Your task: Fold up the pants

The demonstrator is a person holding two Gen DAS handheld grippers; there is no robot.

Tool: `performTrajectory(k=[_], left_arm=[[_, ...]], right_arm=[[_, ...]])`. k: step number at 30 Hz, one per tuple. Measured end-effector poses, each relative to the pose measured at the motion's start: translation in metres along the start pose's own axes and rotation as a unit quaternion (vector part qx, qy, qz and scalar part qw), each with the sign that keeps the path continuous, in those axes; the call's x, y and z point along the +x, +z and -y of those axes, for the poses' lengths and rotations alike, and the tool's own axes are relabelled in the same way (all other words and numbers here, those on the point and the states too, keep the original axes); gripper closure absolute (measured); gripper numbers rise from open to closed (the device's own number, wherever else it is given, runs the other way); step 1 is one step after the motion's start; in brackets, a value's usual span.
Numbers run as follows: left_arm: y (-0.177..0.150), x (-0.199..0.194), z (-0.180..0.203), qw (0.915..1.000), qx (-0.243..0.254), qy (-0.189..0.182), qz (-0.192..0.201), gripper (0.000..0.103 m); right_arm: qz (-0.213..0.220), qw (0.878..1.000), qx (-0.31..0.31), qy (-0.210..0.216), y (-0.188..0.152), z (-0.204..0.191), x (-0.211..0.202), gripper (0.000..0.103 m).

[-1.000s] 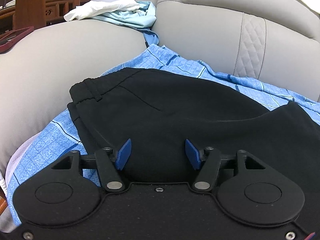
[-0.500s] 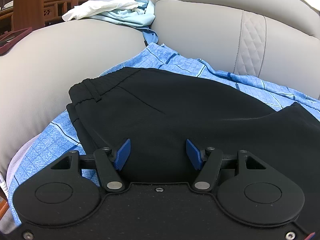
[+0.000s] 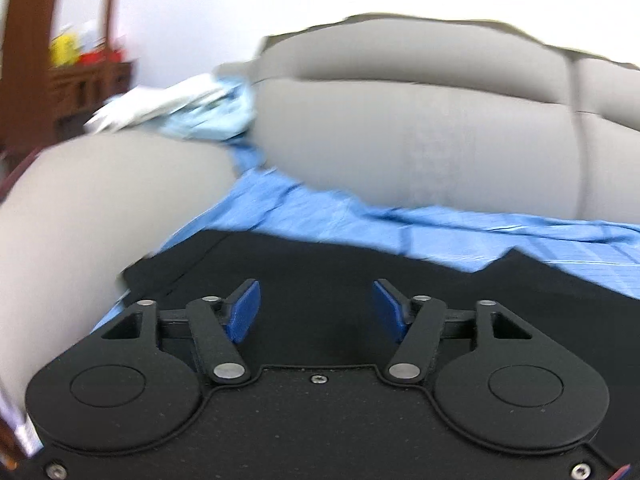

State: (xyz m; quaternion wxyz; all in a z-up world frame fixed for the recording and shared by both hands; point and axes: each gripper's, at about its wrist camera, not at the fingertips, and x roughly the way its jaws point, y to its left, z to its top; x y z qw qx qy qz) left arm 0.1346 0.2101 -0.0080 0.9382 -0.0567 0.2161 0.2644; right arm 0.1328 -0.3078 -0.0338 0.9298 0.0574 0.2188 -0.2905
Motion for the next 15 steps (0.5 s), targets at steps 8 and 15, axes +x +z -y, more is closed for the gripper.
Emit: performTrajectory(k=[8,15], left_arm=[[0.01,0.075,0.065,0.9954,0.042,-0.055,-0.067,0.087],[-0.015,0.11,0.063,0.9968,0.012,-0.027,-0.074,0.08]], right_arm=[[0.047,0.932,-0.134,0.333,-0.031,-0.179,-0.048,0.001],[-0.051,0.86,-0.23,0.453,-0.054,-0.285,-0.034,0.004]])
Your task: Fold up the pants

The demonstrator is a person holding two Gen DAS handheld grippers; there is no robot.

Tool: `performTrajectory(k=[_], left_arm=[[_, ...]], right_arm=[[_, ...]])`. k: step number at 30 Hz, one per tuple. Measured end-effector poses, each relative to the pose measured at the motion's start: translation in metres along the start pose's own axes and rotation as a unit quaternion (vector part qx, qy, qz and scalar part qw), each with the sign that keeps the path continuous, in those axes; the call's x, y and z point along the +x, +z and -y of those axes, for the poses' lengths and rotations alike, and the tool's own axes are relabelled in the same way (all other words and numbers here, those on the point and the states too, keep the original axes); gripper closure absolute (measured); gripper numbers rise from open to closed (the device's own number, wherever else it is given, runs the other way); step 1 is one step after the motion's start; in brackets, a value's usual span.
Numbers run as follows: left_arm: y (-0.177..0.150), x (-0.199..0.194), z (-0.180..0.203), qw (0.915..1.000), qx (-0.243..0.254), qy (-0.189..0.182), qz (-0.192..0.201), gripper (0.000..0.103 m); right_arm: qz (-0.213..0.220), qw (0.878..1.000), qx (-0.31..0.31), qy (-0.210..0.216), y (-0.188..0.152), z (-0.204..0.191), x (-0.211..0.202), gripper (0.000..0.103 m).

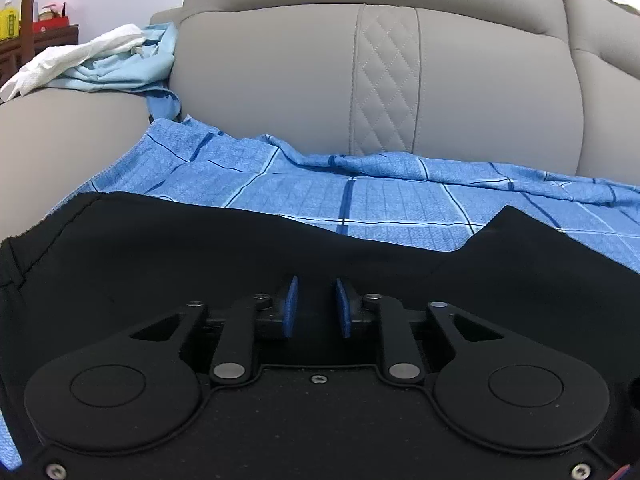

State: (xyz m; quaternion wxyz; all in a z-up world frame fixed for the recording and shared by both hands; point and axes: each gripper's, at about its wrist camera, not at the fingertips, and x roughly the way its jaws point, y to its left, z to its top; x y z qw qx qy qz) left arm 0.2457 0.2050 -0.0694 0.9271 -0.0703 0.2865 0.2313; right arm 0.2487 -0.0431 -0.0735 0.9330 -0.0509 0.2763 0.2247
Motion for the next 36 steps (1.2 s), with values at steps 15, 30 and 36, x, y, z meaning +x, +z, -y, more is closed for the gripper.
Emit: performTrajectory(k=[15,30,36], left_arm=[[-0.004,0.001,0.008,0.9994,0.032,0.011,0.006,0.062],[-0.004,0.002,0.008,0.9993,0.03,0.023,0.006,0.053],[-0.005,0.002,0.008,0.9991,0.031,0.026,0.006,0.051]], right_arm=[[0.025,0.941,0.187,-0.281,-0.061,0.298,-0.094,0.001],[0.18,0.878,0.28,-0.345,-0.098,0.204,-0.173,0.001],[0.197,0.856,0.377,-0.295,-0.163,0.113,-0.197,0.001]])
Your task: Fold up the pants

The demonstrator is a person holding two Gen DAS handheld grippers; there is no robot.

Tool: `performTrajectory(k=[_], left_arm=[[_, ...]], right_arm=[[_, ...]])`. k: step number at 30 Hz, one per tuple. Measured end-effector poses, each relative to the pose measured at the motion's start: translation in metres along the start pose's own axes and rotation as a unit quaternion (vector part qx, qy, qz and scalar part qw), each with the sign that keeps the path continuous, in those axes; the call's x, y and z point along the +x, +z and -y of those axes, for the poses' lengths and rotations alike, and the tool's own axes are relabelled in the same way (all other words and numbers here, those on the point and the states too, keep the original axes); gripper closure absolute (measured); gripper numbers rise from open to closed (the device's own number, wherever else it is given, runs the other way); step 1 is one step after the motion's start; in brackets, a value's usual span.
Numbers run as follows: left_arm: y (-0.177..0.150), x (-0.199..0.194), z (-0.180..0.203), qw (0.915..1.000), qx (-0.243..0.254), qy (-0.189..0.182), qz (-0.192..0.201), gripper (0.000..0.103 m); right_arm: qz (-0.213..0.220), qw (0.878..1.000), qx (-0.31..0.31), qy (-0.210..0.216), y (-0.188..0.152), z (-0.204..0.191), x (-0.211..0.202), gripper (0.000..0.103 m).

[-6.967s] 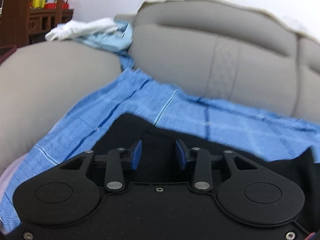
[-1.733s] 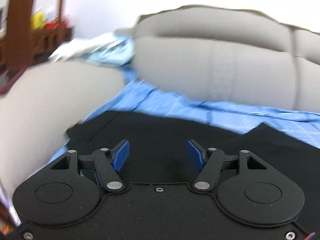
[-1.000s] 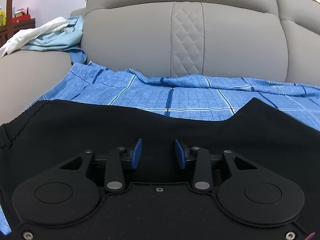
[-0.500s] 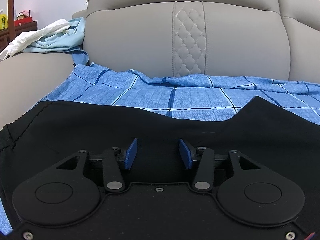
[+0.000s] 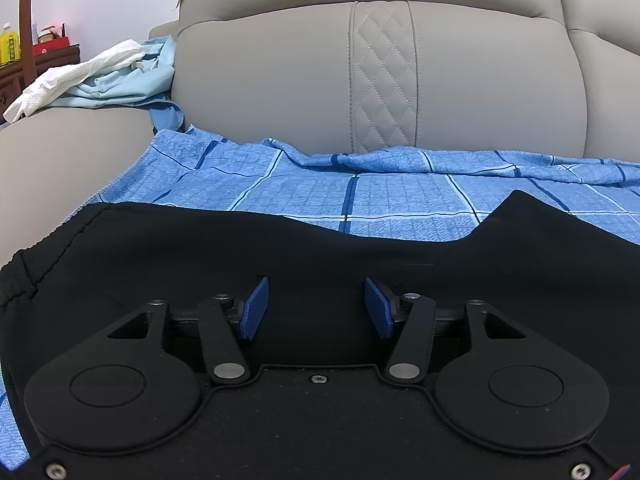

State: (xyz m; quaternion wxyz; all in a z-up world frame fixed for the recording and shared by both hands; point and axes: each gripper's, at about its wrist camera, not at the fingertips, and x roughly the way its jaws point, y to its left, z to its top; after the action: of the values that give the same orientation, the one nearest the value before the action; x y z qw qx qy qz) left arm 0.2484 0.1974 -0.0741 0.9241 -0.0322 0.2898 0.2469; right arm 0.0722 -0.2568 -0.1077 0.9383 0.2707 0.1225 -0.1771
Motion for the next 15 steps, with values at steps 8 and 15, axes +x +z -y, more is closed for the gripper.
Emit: performTrajectory(k=[8,15], left_arm=[[0.0,0.0,0.0,1.0,-0.001,0.002,0.0,0.05],[0.0,0.0,-0.001,1.0,-0.002,0.001,0.0,0.049]], right_arm=[[-0.078,0.995,0.031,0.061,-0.032,0.001,-0.018,0.002],[-0.058,0.992,0.05,0.101,-0.012,0.011,0.009,0.001]])
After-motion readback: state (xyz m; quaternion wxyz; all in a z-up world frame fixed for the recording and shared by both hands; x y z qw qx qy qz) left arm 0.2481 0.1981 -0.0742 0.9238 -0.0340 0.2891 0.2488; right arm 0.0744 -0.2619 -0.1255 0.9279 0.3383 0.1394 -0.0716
